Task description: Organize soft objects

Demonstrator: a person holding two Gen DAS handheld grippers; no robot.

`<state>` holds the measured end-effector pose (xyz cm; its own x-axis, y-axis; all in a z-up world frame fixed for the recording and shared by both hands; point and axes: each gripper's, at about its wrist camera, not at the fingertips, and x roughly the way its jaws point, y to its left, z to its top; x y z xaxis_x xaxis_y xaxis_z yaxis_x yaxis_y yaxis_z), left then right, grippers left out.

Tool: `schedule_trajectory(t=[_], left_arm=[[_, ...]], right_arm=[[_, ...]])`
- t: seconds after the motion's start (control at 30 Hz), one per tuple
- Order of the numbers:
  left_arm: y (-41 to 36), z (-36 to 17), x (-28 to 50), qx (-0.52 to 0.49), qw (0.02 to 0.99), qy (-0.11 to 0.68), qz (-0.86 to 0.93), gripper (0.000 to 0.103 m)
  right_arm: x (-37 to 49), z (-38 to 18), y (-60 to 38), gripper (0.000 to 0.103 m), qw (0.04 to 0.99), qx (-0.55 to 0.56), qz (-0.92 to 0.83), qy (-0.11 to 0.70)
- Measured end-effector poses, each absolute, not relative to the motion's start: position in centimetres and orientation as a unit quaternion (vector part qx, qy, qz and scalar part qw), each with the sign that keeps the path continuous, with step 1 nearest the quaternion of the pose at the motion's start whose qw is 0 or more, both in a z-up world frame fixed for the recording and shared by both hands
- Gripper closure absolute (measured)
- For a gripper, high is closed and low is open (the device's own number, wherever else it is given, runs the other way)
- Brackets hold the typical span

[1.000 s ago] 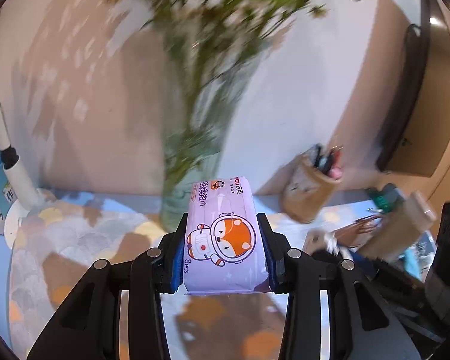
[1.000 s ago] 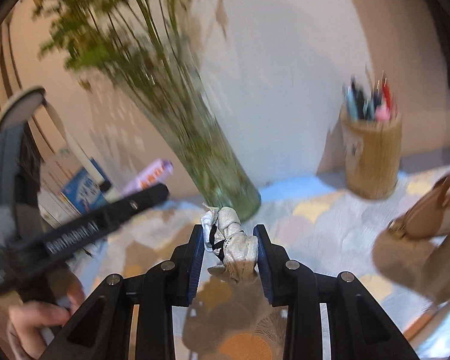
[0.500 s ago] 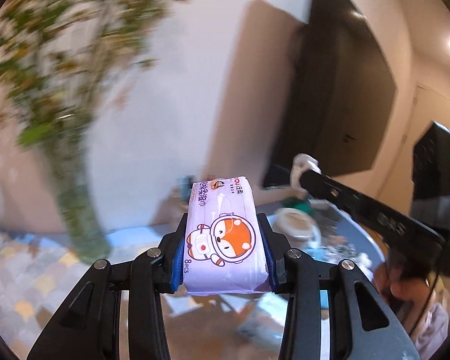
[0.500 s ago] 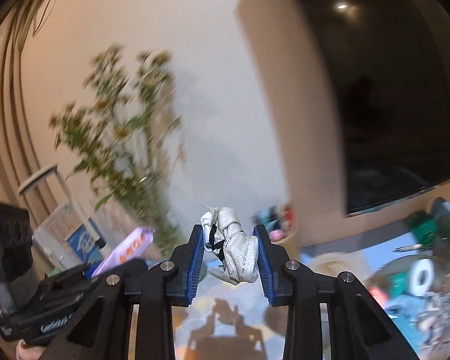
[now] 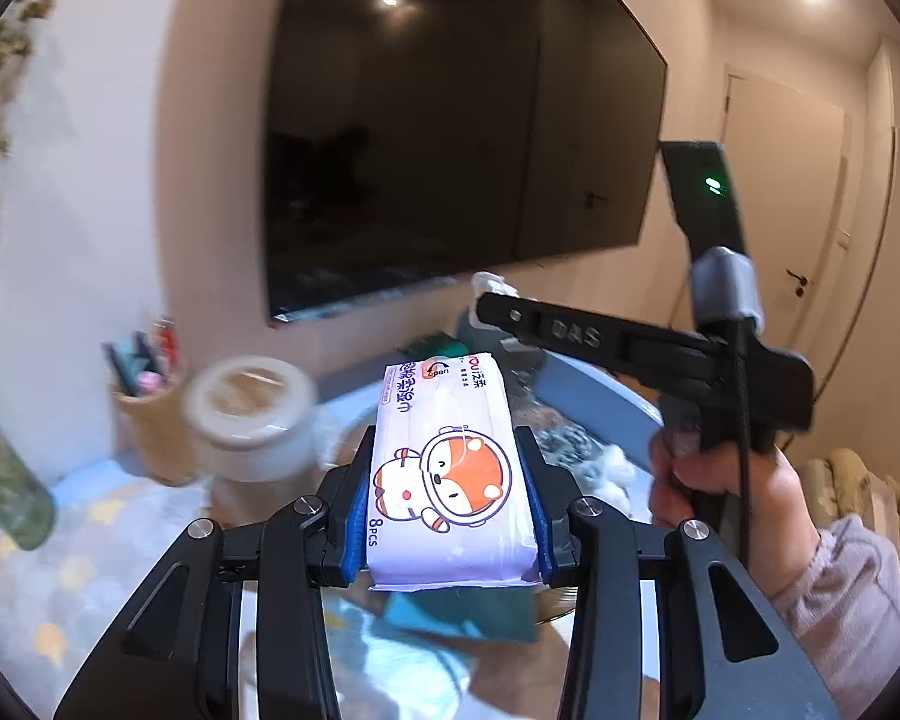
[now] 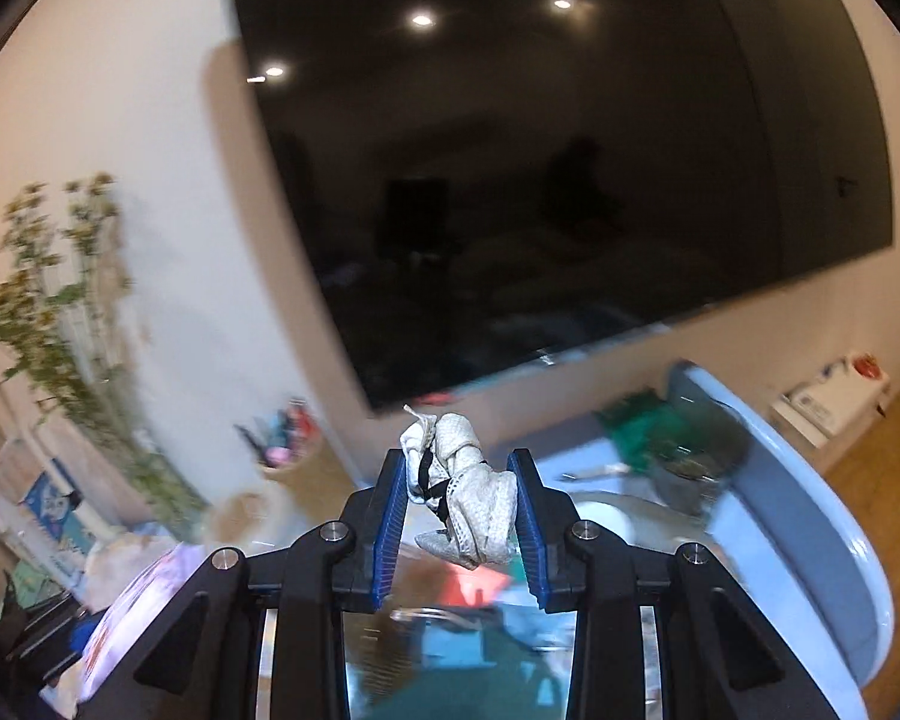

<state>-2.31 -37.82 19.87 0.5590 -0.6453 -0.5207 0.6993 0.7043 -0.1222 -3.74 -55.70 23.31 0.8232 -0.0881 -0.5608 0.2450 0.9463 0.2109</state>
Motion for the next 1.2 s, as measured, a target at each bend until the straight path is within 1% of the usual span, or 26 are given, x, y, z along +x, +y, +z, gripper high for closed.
schedule_trajectory(t=[0.23,0.43,0.47,0.53,0.57,0.6,0.63,0.73,0.97,1.1,1.2], left_arm=[[-42.4,15.7,-1.2,0.064,0.865,0.291,-0.403,0.065],[-44.9,11.9,0.5,0.073,0.839,0.334,-0.424,0.063],[-45.2,11.3,0.8,0.072,0.833,0.345,-0.426,0.060],[-45.6,11.0,0.9,0.073,0.828,0.358,-0.425,0.045],[-45.8,11.2,0.8,0.074,0.828,0.359,-0.425,0.039],[-45.9,11.4,0.5,0.078,0.832,0.352,-0.421,0.027],[-45.7,11.6,0.2,0.085,0.839,0.341,-0.415,0.023],[-45.1,12.7,-0.8,0.108,0.850,0.312,-0.410,0.016],[-42.5,16.5,-1.9,0.088,0.853,0.307,-0.413,0.016],[-38.7,19.7,-2.7,0.062,0.866,0.298,-0.396,0.016],[-34.8,22.0,-2.5,0.054,0.887,0.298,-0.349,0.015]], right_arm=[[-3.3,19.6,-61.6,0.070,0.925,0.170,-0.136,0.313],[-2.1,16.4,-64.0,0.068,0.902,0.174,-0.169,0.356],[-2.0,15.9,-64.3,0.068,0.901,0.175,-0.166,0.361],[-1.7,15.1,-64.4,0.059,0.896,0.179,-0.163,0.372],[-1.5,14.9,-64.4,0.044,0.891,0.179,-0.170,0.380],[-1.4,14.6,-64.5,0.031,0.887,0.179,-0.180,0.385],[-1.5,14.7,-64.5,0.028,0.887,0.178,-0.187,0.383],[-2.1,15.1,-64.7,0.026,0.888,0.190,-0.188,0.374],[-3.5,18.1,-63.8,0.026,0.890,0.210,-0.186,0.360],[-4.5,22.2,-60.7,0.026,0.906,0.190,-0.167,0.340],[-5.0,25.6,-57.1,0.026,0.920,0.169,-0.147,0.322]])
